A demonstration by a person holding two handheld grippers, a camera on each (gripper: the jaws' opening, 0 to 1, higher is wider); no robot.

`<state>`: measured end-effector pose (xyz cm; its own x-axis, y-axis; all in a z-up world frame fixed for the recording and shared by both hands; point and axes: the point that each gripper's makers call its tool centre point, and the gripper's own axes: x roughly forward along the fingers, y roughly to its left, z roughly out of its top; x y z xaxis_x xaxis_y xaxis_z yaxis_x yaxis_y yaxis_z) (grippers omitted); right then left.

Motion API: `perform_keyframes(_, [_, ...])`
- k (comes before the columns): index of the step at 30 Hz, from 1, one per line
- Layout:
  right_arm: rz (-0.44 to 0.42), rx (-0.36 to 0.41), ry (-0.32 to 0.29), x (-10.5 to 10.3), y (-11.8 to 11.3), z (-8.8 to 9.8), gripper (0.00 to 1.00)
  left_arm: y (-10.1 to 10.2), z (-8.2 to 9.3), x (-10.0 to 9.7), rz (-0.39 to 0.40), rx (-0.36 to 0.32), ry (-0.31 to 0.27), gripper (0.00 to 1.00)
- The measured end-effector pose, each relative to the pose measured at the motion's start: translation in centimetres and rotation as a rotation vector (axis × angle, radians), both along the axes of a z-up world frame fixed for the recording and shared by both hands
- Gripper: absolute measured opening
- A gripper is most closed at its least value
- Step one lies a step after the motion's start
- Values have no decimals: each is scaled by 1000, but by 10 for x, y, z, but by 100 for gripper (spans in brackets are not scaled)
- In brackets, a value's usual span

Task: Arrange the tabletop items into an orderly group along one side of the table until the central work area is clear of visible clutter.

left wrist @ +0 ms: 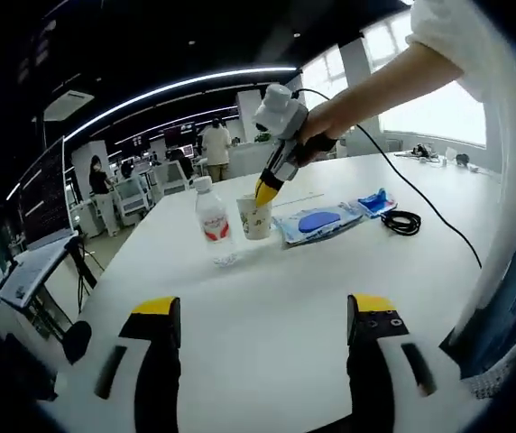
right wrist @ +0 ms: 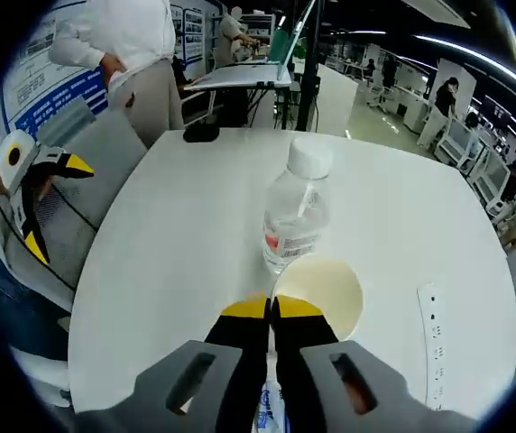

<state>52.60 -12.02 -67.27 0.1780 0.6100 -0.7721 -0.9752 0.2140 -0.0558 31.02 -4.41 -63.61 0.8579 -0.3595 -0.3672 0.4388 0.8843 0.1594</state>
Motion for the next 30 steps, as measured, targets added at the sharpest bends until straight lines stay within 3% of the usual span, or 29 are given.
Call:
perform_keyframes(2, [2,-32,-5,-1,-1,-9,0,0,-4,-1,-5,14,19,68])
perform_keyframes(6, [-22,-53,-1,1,0,-21,0,1,-4,0,0,18,18,69])
perform_keyframes(19, [-44,-32,10,0,11,-30,0,3,-11,-1,-8,54,46,65])
perform_keyframes(25, [-78,-27,13,1,10,-29,14,-2,-9,-2,-25,40,43,65])
perform_keyframes(30, [-138,31,-12,3,6,-10,23,-3,-11,-3,-28,33,52,67])
